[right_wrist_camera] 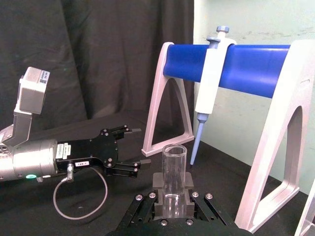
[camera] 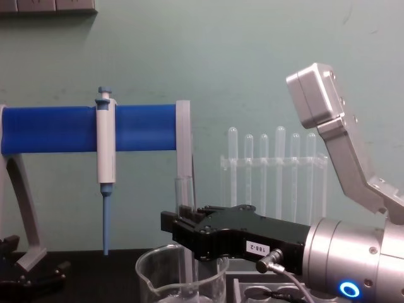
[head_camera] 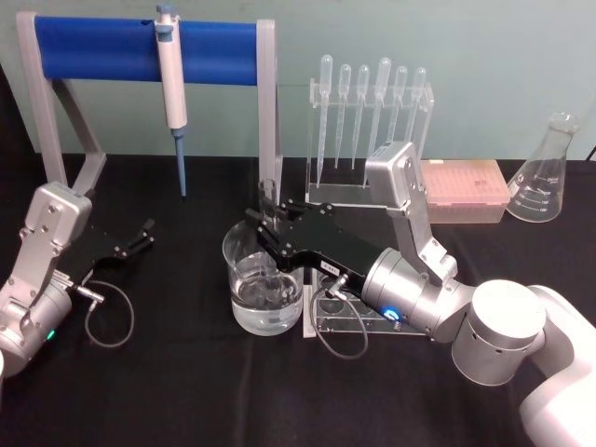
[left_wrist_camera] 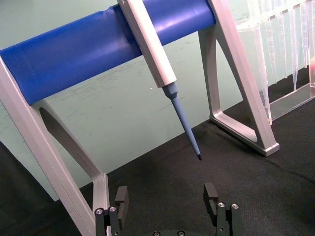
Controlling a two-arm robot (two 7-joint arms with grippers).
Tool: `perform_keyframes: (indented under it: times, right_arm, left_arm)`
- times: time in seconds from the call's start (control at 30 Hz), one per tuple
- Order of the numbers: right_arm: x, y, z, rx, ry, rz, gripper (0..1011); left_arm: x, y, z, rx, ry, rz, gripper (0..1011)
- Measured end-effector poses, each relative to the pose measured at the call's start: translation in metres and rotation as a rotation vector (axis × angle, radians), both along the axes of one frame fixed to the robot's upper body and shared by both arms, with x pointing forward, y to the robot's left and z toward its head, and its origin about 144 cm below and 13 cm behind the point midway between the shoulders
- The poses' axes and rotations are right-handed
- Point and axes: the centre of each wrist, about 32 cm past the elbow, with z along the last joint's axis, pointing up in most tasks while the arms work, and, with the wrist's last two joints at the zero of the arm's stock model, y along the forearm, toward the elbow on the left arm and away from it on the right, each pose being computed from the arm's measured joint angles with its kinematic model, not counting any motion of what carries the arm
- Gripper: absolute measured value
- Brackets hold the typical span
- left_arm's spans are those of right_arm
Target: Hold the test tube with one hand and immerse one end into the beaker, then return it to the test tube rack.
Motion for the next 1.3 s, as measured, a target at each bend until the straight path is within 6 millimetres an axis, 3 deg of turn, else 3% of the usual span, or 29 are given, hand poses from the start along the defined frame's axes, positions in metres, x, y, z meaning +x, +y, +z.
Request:
perform_keyframes:
  times: [0.83,0.97,1.3]
  right_arm:
    - [0.000,0.000,0.000,0.000,-0.001,0.000,224]
    - [-0.002,0.003,0.013,0.012,-0.022,0.011,224]
    - [-0.018,-0.002,0.081,0.060,-0.113,0.033,224]
  left_arm:
    - [0.000,0.000,0.000,0.000,0.000,0.000,1000]
    - [0.000,0.000,0.000,0.000,0.000,0.000,1000]
    - [0.000,0.000,0.000,0.000,0.000,0.000,1000]
